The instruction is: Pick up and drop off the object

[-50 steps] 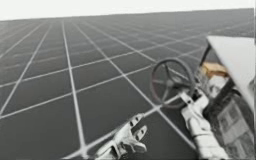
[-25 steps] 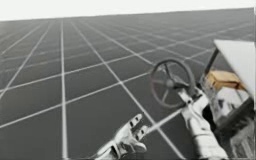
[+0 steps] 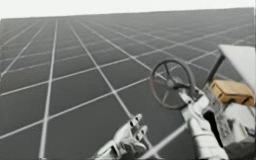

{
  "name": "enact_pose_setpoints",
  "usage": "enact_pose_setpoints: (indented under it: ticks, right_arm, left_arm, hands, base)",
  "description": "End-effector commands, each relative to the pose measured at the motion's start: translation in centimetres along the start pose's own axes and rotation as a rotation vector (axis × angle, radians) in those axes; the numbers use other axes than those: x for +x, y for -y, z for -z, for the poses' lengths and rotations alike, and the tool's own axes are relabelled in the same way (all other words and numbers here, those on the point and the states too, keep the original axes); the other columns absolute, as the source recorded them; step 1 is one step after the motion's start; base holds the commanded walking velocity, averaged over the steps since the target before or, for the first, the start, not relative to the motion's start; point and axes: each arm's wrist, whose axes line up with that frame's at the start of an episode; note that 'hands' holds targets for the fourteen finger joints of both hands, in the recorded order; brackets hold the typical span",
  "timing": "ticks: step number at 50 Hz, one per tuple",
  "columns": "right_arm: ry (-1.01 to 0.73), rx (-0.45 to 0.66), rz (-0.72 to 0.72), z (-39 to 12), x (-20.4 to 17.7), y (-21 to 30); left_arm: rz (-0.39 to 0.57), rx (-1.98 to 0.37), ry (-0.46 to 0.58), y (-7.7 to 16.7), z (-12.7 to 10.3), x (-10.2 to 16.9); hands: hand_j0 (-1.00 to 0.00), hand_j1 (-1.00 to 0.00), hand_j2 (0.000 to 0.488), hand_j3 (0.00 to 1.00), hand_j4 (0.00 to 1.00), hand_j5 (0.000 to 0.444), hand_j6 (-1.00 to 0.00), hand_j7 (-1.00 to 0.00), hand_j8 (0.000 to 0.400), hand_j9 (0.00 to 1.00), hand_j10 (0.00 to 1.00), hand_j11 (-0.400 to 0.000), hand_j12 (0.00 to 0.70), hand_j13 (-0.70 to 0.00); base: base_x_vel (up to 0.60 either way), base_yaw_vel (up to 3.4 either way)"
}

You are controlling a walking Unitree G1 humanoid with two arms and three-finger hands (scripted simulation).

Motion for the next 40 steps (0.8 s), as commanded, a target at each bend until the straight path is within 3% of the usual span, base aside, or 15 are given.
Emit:
enact_pose_setpoints:
  ticks: [1,19,40]
  right_arm:
    - [0.03,0.005,-0.038,-0.74,-0.68,-1.24]
    - [0.03,0.005,-0.038,-0.74,-0.68,-1.24]
    - [0.03,0.005,-0.038,-0.74,-0.68,-1.24]
  left_arm:
    - [0.003,-0.013,0.016,-0.32,0.0,-0.33]
    - [0.003,-0.013,0.016,-0.32,0.0,-0.33]
    - [0.003,-0.013,0.016,-0.32,0.0,-0.33]
  hands:
    - [0.0,0.0,0.0,1.0,1.0,0.0,0.0,0.0,0.0,1.0,1.0,-0.4,0.0,-0.7]
    - [0.0,0.0,0.0,1.0,1.0,0.0,0.0,0.0,0.0,1.0,1.0,-0.4,0.0,-0.7]
    - [0.0,0.0,0.0,1.0,1.0,0.0,0.0,0.0,0.0,1.0,1.0,-0.4,0.0,-0.7]
  base:
    - [0.55,0.1]
    - [0.52,0.08]
    - [0.36,0.09]
